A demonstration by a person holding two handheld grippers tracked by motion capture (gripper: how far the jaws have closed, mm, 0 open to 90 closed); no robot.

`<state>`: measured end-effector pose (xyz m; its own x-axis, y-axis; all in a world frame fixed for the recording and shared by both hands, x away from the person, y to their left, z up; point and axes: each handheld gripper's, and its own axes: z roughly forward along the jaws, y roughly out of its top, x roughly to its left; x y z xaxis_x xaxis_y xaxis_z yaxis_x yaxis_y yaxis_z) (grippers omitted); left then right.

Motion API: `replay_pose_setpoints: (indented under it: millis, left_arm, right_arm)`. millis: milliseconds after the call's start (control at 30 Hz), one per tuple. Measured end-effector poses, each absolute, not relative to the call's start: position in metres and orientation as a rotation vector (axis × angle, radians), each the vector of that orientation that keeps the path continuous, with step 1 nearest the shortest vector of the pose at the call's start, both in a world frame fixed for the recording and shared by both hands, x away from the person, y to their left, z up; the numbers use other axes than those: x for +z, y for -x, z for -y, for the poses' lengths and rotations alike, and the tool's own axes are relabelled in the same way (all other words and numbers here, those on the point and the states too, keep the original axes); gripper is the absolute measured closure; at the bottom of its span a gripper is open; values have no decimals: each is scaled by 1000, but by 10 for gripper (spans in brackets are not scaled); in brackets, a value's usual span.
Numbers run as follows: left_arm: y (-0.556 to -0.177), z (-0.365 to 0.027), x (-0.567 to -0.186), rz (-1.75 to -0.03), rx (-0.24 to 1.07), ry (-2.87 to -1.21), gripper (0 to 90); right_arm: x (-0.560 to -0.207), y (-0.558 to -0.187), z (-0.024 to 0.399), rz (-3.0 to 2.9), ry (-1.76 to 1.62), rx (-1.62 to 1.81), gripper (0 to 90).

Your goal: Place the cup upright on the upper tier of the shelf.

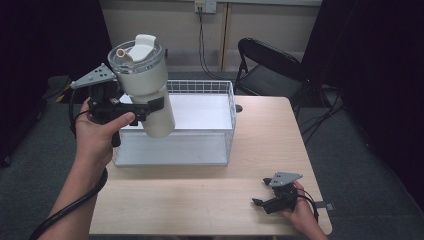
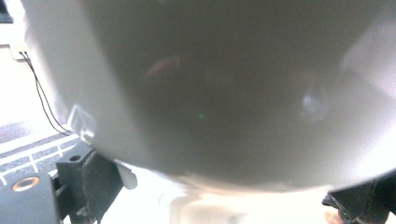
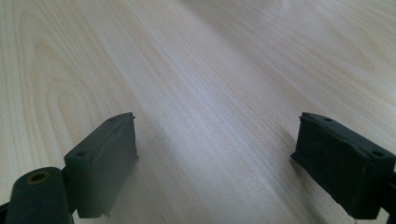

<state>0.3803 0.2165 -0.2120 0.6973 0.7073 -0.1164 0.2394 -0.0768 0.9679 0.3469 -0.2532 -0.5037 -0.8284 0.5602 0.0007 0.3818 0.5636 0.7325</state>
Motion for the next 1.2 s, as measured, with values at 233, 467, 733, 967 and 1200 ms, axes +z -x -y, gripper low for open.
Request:
replay_pose_setpoints:
  millis: [233, 467, 733, 967, 1200]
  left_arm:
    - [-386, -215, -207, -786, 478, -1638, 92]
    - [-391, -214, -205, -799, 496, -1640, 92]
    - [-399, -213, -210, -815, 511, -1646, 92]
    - [-407, -214, -213, -830, 526, -1638, 92]
    - [-414, -214, -214, -846, 545, -1645, 93]
  right_arm:
    - [-504, -347, 253, -2567, -786, 1122, 120]
    - [-504, -347, 253, -2567, -786, 1122, 120]
    - [-504, -347, 253, -2566, -787, 1119, 120]
    - [-504, -347, 253, -2566, -786, 1119, 120]
    - [-504, -347, 253, -2566, -786, 1119, 120]
